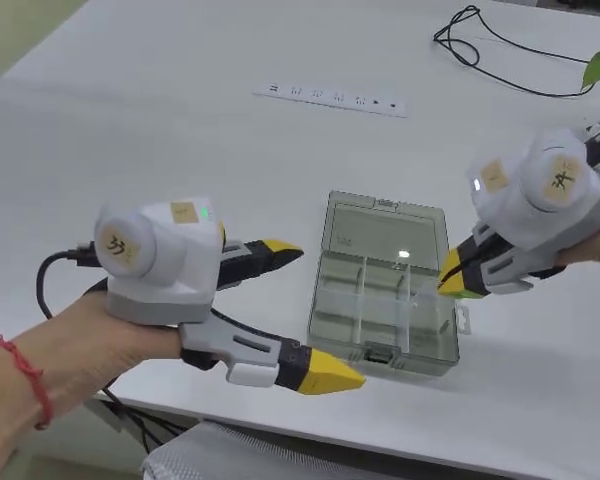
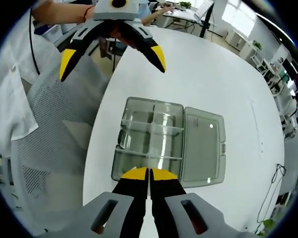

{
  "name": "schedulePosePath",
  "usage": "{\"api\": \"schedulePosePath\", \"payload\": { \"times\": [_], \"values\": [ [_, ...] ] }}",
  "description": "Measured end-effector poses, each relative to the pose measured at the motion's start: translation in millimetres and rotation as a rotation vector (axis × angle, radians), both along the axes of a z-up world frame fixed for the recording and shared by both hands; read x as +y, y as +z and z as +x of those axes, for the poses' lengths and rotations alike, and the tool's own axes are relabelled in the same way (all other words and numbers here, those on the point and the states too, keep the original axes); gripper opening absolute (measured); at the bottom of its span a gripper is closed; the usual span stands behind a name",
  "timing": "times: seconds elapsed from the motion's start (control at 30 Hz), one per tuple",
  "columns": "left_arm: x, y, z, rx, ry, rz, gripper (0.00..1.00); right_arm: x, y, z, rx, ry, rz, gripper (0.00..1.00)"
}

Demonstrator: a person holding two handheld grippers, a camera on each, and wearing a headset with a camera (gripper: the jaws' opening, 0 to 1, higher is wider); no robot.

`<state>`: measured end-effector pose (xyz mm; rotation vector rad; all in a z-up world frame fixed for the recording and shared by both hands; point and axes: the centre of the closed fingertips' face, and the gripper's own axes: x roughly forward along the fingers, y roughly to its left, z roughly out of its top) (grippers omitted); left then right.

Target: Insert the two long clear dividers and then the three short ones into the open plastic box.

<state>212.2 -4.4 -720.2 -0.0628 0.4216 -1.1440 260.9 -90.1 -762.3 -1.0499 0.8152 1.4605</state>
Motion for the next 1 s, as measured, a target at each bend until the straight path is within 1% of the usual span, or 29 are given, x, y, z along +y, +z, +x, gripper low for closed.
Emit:
{"api": "schedulePosePath", "payload": {
  "times": [0.07,0.1,0.17,0.4,0.47,0.67,0.7,0.9,1.0],
  "values": [
    [-0.5,0.1,-0.1,0.0,-0.001,0.001,0.99,-0.2,0.4,-0.5,0.001,0.0,-0.003,0.02],
    [-0.6,0.3,-0.1,0.001,-0.001,0.0,0.99,-1.2,-0.8,3.1,0.002,-0.002,-0.001,0.02],
    [-0.9,0.8,-0.1,-0.002,-0.003,0.001,0.99,-2.1,-1.8,4.7,0.007,-0.007,-0.002,0.02],
    [-0.8,0.7,-0.1,-0.001,-0.001,-0.002,0.99,-4.6,-2.5,5.9,0.011,-0.02,-0.003,0.02],
    [-0.7,0.2,-0.2,-0.001,-0.003,0.0,0.99,-3.5,-1.7,6.7,0.007,-0.028,0.004,0.02],
    [0.2,0.6,0.3,-0.001,0.0,-0.002,0.99,-1.4,-0.9,2.7,0.019,-0.031,0.003,0.02],
    [0.5,0.5,0.6,-0.001,0.001,-0.001,0.99,-2.0,-2.5,6.2,0.021,-0.032,0.003,0.02],
    [-0.1,0.9,0.7,-0.002,0.001,-0.004,0.99,-4.3,-3.0,3.9,0.018,-0.034,-0.01,0.02],
    [-0.2,1.0,0.9,-0.002,0.002,-0.005,0.99,-3.7,-2.7,3.5,0.018,-0.044,-0.003,0.02]
  ]
}}
